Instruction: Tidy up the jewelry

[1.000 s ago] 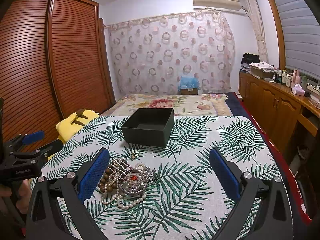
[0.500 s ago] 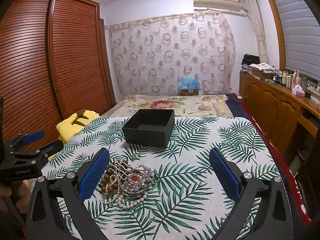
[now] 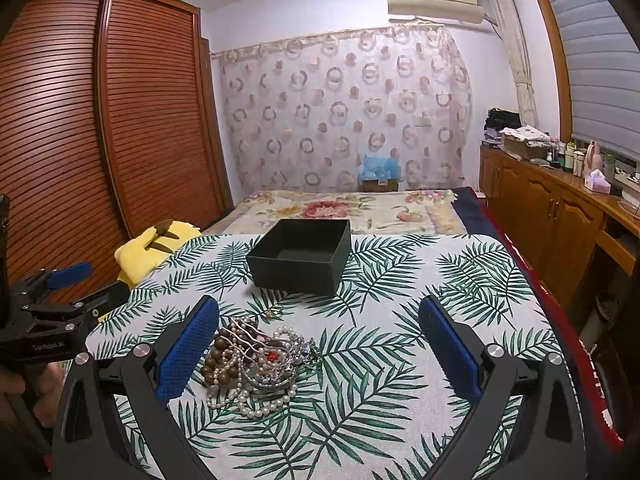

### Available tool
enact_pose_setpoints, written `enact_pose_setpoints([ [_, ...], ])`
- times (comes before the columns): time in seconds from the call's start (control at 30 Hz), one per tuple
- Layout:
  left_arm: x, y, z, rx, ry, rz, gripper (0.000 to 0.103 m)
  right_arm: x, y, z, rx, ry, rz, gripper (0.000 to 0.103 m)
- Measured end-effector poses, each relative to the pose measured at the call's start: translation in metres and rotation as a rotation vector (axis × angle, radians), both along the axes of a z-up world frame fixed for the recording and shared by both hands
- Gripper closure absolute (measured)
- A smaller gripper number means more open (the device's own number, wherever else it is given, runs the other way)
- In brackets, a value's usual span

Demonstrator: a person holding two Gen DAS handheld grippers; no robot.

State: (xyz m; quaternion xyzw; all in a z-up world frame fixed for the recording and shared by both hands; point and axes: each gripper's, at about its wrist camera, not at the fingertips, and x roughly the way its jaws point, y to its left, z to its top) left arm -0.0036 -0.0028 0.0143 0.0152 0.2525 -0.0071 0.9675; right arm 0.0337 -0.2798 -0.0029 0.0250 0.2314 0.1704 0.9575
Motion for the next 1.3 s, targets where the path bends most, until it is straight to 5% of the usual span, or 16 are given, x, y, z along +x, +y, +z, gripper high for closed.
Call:
enact_pose_setpoints([
  [0.6, 0.002, -0.006, -0.001, 0.0, 0.019, -0.005, 0.007, 0.001, 0.005, 0.003, 0.0, 0.003, 0.004, 0.002],
  [1.3, 0.028, 0.003, -0.061, 0.011, 0.194, -0.073, 0.007, 0.024, 0.026, -0.045, -0.155, 0.098, 0.124, 0.002],
])
